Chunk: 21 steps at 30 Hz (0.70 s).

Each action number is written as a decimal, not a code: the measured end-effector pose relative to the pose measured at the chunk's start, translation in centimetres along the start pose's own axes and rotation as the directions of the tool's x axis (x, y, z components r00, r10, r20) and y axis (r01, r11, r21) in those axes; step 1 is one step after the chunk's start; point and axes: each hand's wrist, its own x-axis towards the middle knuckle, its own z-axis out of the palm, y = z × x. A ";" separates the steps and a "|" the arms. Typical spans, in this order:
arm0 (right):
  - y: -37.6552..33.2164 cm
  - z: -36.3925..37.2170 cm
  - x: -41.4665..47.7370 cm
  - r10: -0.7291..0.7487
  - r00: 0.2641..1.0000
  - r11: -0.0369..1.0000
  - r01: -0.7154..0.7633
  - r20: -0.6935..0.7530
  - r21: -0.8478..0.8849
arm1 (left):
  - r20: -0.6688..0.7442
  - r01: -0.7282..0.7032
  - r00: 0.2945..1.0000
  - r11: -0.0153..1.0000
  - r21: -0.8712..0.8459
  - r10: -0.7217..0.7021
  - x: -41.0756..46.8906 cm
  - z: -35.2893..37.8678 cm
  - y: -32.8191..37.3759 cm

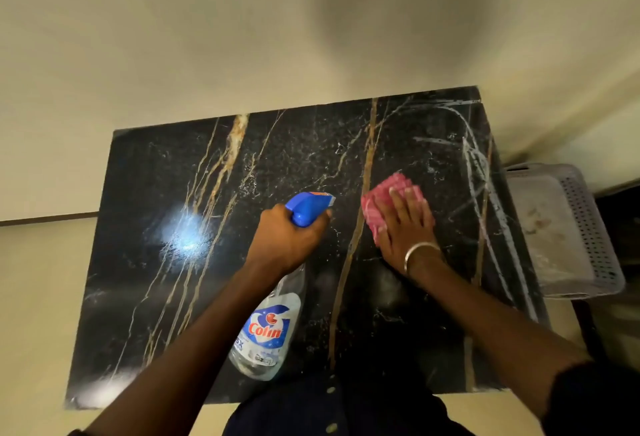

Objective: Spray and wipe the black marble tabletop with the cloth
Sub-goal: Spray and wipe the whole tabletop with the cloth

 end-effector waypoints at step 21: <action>3.2 -5.2 13.5 0.001 0.998 1.000 -0.002 -0.063 -0.023 | 0.024 0.005 1.000 1.000 0.027 -0.006 2.2 1.4 -0.8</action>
